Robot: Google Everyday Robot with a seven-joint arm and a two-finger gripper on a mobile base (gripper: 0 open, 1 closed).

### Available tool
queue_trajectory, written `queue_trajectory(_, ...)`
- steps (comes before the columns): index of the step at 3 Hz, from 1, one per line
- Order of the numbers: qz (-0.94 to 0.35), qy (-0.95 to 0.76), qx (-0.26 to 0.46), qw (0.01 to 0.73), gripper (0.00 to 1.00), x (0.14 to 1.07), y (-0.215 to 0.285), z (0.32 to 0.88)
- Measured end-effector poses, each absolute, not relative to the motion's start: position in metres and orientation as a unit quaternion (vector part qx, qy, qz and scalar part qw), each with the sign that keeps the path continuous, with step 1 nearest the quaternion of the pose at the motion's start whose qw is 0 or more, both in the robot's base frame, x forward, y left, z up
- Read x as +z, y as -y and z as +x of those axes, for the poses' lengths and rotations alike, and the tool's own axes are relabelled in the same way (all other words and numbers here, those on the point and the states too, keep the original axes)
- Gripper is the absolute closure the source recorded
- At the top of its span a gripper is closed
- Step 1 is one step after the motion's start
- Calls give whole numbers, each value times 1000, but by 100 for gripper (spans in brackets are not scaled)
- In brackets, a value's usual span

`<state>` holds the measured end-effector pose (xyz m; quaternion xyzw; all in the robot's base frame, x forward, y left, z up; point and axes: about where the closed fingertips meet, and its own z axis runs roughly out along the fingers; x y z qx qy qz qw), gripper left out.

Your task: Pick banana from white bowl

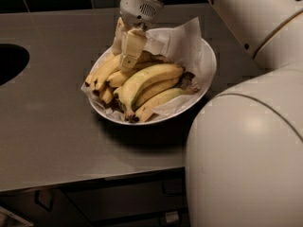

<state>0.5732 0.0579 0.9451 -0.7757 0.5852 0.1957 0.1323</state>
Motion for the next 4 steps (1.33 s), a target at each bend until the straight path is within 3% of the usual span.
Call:
queue_trajectory(2,-770,-588,188,163,91,946,-71,588)
queue_trajectory(3,-770,-588,188,163,100,946,-71,588)
queue_trajectory(4,-767,-585,176,196,100,952,-72,587)
